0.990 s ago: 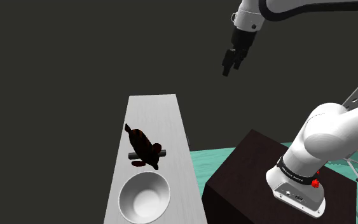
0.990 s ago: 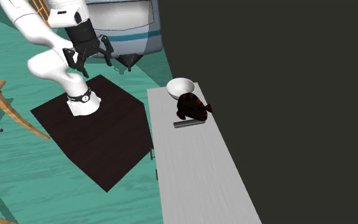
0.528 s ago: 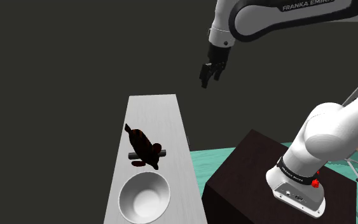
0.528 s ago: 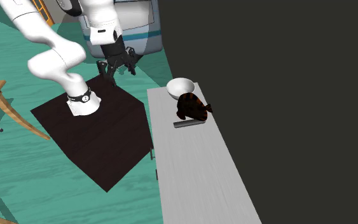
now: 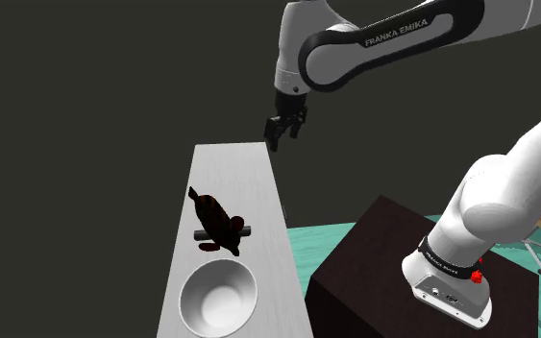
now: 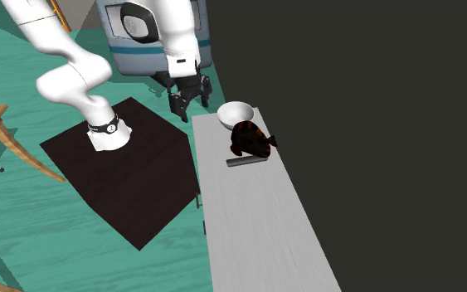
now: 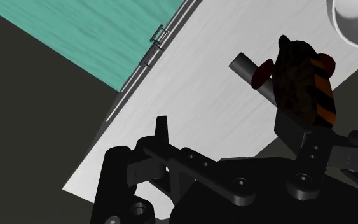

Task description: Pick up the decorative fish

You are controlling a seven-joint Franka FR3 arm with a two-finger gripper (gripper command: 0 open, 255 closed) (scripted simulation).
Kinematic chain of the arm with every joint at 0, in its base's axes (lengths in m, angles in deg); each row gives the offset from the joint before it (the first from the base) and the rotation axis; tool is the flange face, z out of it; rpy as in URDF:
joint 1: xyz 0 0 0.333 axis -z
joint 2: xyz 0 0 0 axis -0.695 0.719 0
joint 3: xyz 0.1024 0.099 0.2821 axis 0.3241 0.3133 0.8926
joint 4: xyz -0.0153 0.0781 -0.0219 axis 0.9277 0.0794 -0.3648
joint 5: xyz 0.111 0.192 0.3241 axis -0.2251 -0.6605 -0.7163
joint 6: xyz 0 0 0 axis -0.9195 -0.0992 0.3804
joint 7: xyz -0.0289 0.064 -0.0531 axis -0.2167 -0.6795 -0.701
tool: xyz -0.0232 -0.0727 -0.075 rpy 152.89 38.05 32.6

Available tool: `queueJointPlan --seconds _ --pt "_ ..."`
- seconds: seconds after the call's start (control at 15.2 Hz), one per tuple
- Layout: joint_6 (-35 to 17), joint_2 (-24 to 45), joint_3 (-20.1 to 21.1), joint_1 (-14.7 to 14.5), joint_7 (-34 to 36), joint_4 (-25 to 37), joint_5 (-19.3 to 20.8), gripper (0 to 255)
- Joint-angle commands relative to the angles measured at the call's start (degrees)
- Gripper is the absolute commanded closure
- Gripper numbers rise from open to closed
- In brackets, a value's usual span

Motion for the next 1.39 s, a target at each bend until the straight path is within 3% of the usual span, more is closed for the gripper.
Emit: queueJointPlan --seconds 0.0,0.59,1.32 --pt "-1.6 4.0 1.2 -0.3 2.0 2.0 0.7 0" --pt "-5.7 23.4 4.8 -3.2 11.5 15.4 7.3 0" --pt "-3.0 48.7 3.8 -11.4 19.2 41.0 14.7 0"
